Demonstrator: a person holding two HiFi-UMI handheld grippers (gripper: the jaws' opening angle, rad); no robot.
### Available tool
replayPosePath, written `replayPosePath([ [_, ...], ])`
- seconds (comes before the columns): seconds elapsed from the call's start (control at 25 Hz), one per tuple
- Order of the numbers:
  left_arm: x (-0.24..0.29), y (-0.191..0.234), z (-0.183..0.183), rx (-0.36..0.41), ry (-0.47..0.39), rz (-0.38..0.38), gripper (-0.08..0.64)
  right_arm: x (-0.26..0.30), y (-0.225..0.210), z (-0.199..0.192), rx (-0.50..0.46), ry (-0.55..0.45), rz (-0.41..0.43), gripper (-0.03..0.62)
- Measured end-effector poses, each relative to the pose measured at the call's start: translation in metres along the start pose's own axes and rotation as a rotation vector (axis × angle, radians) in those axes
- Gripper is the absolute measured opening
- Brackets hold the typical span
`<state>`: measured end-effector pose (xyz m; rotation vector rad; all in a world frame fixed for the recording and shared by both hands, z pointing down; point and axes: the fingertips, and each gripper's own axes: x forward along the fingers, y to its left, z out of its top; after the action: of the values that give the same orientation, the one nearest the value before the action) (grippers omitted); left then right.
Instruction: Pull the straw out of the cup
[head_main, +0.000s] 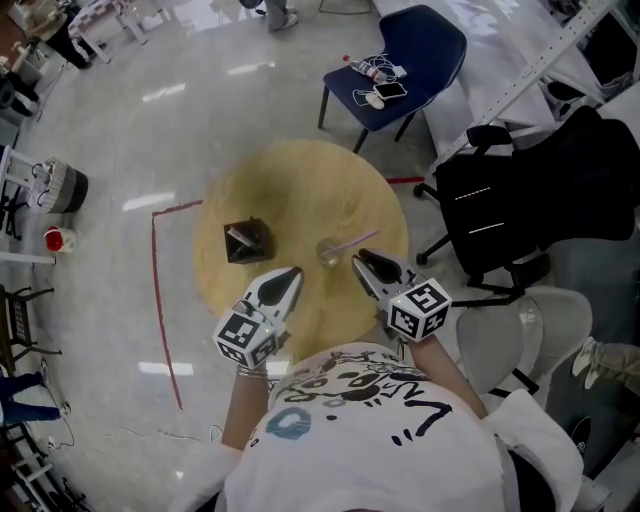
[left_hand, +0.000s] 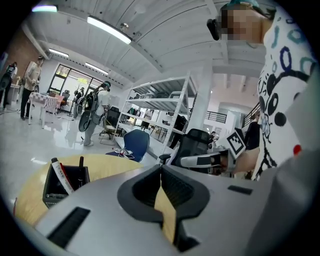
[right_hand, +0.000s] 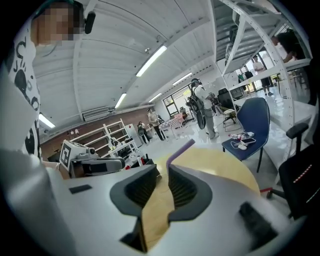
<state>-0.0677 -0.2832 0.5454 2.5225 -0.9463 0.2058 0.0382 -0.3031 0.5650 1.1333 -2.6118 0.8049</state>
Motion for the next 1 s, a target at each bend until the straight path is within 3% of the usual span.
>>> replayPosePath([
  [0.16, 0.009, 0.006, -0.001, -0.007, 0.013, 0.000, 0.015, 0.013, -0.010, -0.002, 0.009, 0.024, 0.009, 0.089],
  [0.64, 0.021, 0.020, 0.000, -0.036, 0.023, 0.016, 0.015, 0.047, -0.014, 0.003, -0.041, 0.054, 0.086, 0.094],
  [0.76, 0.022, 0.021, -0.003, -0.045, 0.020, 0.021, 0.015, 0.047, -0.011, 0.006, -0.067, 0.038, 0.107, 0.057],
  [1.0, 0.020, 0.023, 0.001, -0.041, 0.016, 0.024, 0.015, 0.045, -0.008, 0.018, -0.080, 0.004, 0.108, 0.052],
])
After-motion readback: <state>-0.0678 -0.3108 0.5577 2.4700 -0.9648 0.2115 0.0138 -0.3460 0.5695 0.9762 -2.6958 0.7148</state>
